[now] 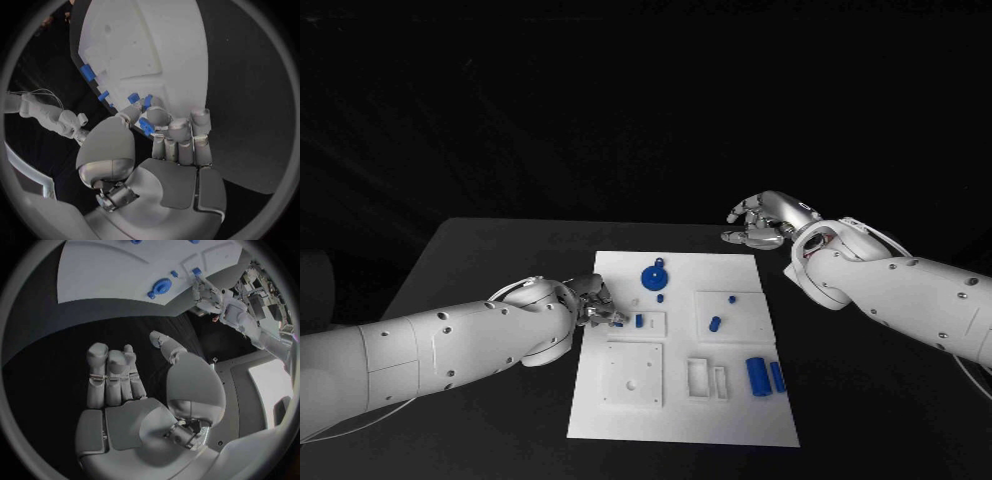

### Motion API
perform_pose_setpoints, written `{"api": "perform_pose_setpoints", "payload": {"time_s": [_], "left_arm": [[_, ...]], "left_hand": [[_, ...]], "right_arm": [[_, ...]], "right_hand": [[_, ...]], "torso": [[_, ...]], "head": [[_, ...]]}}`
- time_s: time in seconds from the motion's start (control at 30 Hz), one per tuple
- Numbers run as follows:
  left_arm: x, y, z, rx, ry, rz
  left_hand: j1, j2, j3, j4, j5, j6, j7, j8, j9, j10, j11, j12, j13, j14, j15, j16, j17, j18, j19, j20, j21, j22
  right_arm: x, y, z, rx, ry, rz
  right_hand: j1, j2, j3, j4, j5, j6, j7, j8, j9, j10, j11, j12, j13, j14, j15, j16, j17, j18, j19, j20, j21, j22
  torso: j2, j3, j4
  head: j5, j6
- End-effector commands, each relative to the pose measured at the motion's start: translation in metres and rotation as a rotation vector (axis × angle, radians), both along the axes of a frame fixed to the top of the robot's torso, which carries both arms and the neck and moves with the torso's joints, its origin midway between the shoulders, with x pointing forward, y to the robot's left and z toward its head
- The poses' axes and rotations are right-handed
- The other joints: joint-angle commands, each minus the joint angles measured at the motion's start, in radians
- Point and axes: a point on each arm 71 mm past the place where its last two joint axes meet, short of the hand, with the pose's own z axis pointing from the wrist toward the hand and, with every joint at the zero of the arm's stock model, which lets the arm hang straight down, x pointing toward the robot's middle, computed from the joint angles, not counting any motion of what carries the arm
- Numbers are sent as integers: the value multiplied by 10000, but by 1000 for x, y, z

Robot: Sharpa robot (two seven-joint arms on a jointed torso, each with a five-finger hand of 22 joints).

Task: Assemble the parts on the task board

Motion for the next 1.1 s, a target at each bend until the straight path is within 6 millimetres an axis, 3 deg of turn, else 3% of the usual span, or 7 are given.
{"api": "perform_pose_setpoints", "payload": {"time_s": [0.03, 0.13, 0.43, 1.1], "left_arm": [[-2, -2, -3, 138, 186, -153], [-2, -2, -3, 144, 193, -154], [-2, -3, -3, 143, 190, -148], [0, -2, -2, 159, 132, -76]], "left_hand": [[65, 175, 132, -129, 40, 75, -6, -11, -16, -88, -9, 56, -19, -35, -21, 45, 11, 29, -10, -1124, -47, 9], [-425, -134, 42, 341, -146, 85, -12, -28, -17, -84, -17, 62, -38, -26, -22, 44, 8, 35, 23, -1134, -78, -6], [-813, -406, 94, 949, -236, 88, -23, -38, 14, -88, -30, 82, -55, -30, -46, 55, 13, 66, 42, -1157, -97, 3], [-953, -523, 145, 1287, -270, 95, -32, -35, 43, -89, -39, 111, -53, -30, -59, 76, 24, 83, 48, -1164, -93, 20]], "right_arm": [[0, 2, -1, -85, 34, 143], [0, 2, -1, -85, 37, 145], [0, 2, -1, -91, 51, 156], [0, 3, -1, -107, 41, 173]], "right_hand": [[-105, -14, -47, 9, 64, -17, 73, -3, -11, -23, 45, 51, -16, 79, -13, -35, 15, 850, -16, -69, -61, 135], [-107, -15, -48, 10, 66, -17, 73, -3, -11, -22, 45, 51, -17, 80, -13, -35, 15, 850, -15, -69, -61, 135], [-116, -18, -53, 14, 70, -17, 73, -3, -12, -22, 44, 53, -19, 82, -14, -36, 16, 850, -14, -68, -61, 136], [-151, -4, -59, 42, 94, -16, 72, -2, -14, -20, 44, 57, -28, 86, -14, -40, 19, 850, -9, -67, -65, 137]], "torso": [[1, 6, -6], [0, 6, 5], [1, 6, -7], [0, 3, -8]], "head": [[6, -11], [2, -12], [14, -22], [13, 10]]}}
